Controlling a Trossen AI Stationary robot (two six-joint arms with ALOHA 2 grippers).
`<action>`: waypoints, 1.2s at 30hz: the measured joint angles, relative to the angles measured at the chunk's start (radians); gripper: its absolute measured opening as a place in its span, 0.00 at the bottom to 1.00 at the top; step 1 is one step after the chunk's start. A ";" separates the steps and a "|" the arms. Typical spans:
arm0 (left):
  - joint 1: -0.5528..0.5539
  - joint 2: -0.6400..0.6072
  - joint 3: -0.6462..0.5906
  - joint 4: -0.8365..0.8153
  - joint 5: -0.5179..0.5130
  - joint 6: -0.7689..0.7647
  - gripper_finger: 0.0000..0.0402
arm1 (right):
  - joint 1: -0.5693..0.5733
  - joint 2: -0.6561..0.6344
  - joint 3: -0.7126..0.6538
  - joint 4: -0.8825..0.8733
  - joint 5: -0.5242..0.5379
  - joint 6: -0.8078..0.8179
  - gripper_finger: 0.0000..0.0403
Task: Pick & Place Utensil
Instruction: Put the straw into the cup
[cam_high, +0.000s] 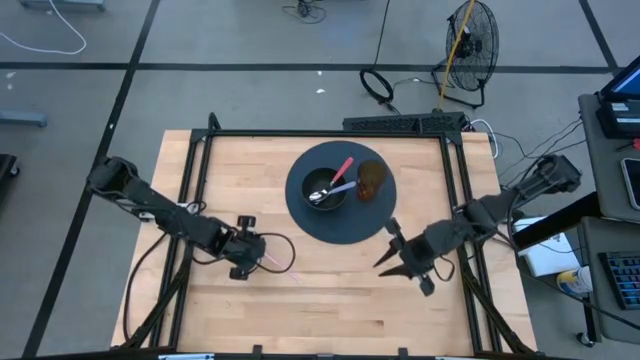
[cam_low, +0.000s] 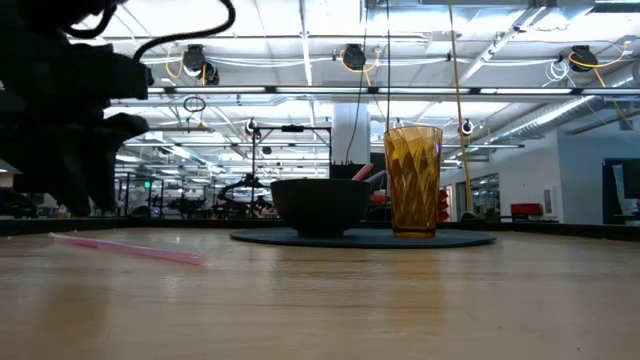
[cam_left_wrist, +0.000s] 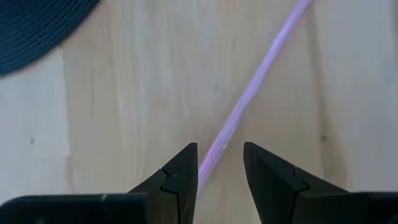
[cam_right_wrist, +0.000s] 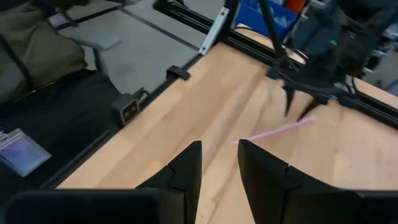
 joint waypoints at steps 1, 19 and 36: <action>0.009 0.000 0.000 -0.007 0.002 0.001 0.34 | 0.009 0.000 -0.007 0.012 0.000 -0.005 0.25; 0.137 0.113 0.003 0.045 0.182 0.110 0.34 | 0.114 0.000 -0.047 0.071 0.001 -0.003 0.25; 0.137 0.118 0.002 0.065 0.196 0.131 0.03 | 0.140 0.000 -0.047 0.069 0.002 -0.007 0.25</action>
